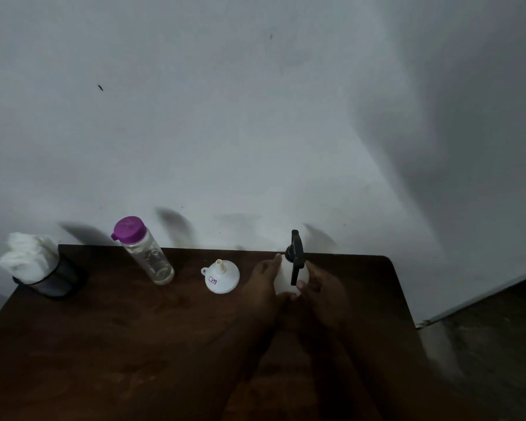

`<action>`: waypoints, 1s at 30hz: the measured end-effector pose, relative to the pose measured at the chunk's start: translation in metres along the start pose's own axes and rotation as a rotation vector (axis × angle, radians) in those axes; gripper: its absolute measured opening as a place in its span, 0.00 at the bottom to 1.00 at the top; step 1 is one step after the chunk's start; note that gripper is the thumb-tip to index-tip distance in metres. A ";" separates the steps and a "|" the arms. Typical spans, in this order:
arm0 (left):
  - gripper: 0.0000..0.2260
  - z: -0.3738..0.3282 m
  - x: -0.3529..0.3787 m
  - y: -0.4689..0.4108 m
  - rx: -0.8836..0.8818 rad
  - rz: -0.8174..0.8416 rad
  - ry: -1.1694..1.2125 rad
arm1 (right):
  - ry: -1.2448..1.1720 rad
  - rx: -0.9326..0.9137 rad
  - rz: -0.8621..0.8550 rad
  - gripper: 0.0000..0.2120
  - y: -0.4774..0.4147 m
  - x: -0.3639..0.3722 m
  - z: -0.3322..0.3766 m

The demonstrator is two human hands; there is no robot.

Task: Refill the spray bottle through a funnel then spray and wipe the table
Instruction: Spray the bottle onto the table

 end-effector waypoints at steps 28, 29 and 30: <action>0.12 0.110 -0.210 0.195 -0.093 -0.496 0.025 | -0.121 0.027 0.068 0.03 0.091 0.216 0.153; 0.11 0.122 -0.228 0.196 -0.126 -0.535 0.020 | -0.108 0.011 0.090 0.02 0.084 0.233 0.167; 0.11 0.137 -0.244 0.197 -0.165 -0.566 0.012 | -0.075 -0.004 0.107 0.02 0.077 0.249 0.181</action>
Point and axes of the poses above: each hand's wrist, its own y-axis away from the middle knuckle, its own x-axis out of the palm, z = x × y, the point moved 8 cm from there along -y, towards the middle knuckle, and after that the axes turned 1 degree about y, right-handed, at the moved point
